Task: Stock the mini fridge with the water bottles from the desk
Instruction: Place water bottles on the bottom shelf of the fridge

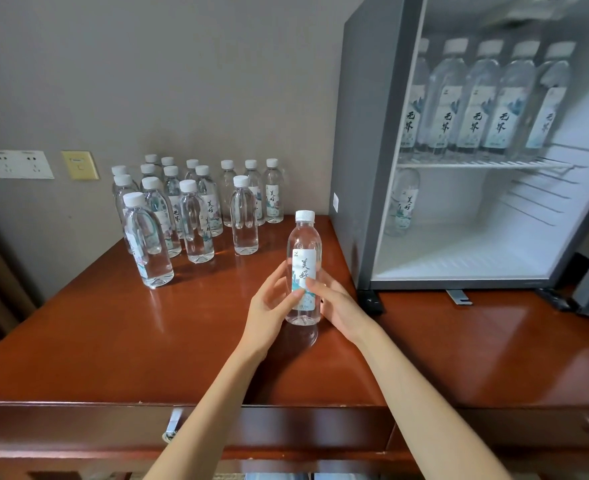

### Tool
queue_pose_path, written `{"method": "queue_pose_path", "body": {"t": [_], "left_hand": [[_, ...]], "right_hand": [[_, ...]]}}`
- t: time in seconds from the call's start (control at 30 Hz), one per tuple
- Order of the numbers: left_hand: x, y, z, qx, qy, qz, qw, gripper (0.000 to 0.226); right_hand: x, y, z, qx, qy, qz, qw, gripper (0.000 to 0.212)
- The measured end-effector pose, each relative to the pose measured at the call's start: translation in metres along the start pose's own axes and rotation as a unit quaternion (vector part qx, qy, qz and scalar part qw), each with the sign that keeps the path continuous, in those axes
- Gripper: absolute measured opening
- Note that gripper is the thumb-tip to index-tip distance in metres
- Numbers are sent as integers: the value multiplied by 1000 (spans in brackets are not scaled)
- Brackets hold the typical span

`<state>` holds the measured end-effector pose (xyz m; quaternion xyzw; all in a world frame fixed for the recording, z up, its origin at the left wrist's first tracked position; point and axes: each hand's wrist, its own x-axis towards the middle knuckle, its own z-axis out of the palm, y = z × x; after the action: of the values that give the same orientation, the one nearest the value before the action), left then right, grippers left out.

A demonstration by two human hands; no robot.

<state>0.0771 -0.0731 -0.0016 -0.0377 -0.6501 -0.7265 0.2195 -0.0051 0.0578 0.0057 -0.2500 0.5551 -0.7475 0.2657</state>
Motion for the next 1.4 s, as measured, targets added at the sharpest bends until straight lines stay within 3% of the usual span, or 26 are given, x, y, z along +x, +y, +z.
{"method": "queue_pose_path", "body": {"t": [0.2, 0.67, 0.77, 1.03, 1.13, 1.4], "left_hand": [[-1, 2, 1, 20, -19, -16, 999, 33], [-5, 1, 3, 31, 2, -14, 999, 35], [-9, -1, 6, 55, 25, -11, 998, 45], [-29, 3, 36, 126, 28, 124, 984, 44], [-32, 2, 55, 184, 4, 180, 966, 44], [-15, -16, 116, 282, -120, 177, 935, 49]], "right_hand": [[-2, 6, -1, -42, 45, -21, 998, 65], [-13, 2, 3, -53, 60, -25, 996, 52], [-19, 1, 1, -47, 57, -27, 997, 55], [-47, -12, -18, -33, 37, -54, 997, 51], [-63, -15, -32, -30, 70, -81, 994, 53], [-111, -29, -90, -75, 193, -151, 966, 44]]}}
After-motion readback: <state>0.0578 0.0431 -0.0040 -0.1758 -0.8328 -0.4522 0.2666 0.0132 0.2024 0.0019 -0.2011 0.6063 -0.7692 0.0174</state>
